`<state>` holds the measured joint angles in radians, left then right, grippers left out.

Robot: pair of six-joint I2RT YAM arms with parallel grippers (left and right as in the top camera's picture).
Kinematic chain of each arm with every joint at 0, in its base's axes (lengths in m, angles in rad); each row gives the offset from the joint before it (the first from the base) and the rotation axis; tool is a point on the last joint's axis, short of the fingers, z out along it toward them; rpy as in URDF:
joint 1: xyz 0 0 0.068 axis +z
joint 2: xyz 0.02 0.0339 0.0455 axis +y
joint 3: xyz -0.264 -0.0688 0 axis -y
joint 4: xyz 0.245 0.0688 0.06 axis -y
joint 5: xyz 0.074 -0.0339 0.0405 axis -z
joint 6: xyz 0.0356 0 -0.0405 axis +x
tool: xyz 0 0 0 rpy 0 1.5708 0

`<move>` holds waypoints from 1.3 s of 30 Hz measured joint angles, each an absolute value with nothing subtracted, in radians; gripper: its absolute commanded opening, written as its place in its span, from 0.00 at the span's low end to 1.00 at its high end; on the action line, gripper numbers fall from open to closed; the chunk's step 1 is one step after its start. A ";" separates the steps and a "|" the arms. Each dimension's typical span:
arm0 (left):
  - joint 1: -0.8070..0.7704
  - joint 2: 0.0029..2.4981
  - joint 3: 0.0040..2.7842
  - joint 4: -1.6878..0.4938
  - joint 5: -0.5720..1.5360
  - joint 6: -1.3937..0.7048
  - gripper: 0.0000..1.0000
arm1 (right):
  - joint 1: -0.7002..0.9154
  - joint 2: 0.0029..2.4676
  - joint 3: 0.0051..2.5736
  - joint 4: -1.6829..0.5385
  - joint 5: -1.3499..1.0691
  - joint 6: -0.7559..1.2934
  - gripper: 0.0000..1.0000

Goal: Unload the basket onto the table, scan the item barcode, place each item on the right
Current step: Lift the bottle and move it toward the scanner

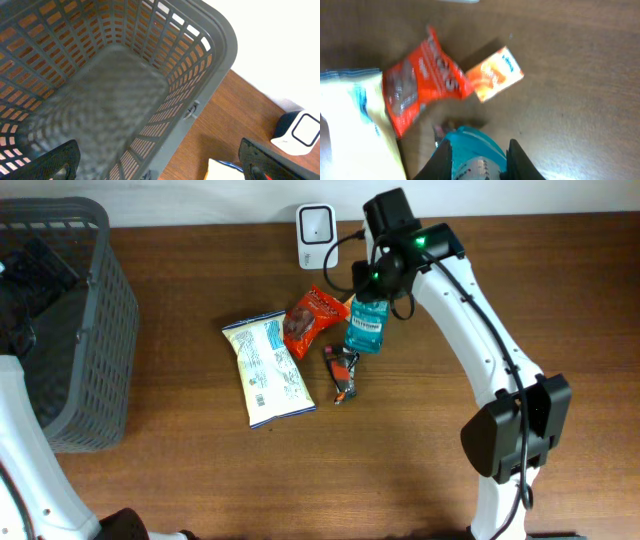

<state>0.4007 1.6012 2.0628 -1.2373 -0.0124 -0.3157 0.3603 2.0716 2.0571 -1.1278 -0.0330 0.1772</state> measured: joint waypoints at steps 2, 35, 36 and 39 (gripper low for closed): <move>0.401 1.601 2.063 -1.237 -0.012 -0.315 0.99 | 0.381 2.072 2.057 -1.161 -0.031 0.133 0.18; 0.401 1.601 2.063 -1.237 -0.012 -0.316 0.99 | 0.364 2.129 2.164 -1.456 0.024 0.200 0.60; 0.401 1.601 2.063 -1.237 -0.012 -0.316 0.99 | 0.364 2.129 2.163 -1.454 0.024 0.197 0.60; 0.401 1.601 2.063 -1.237 -0.012 -0.316 0.99 | 0.365 2.129 2.138 -1.431 0.020 0.183 0.60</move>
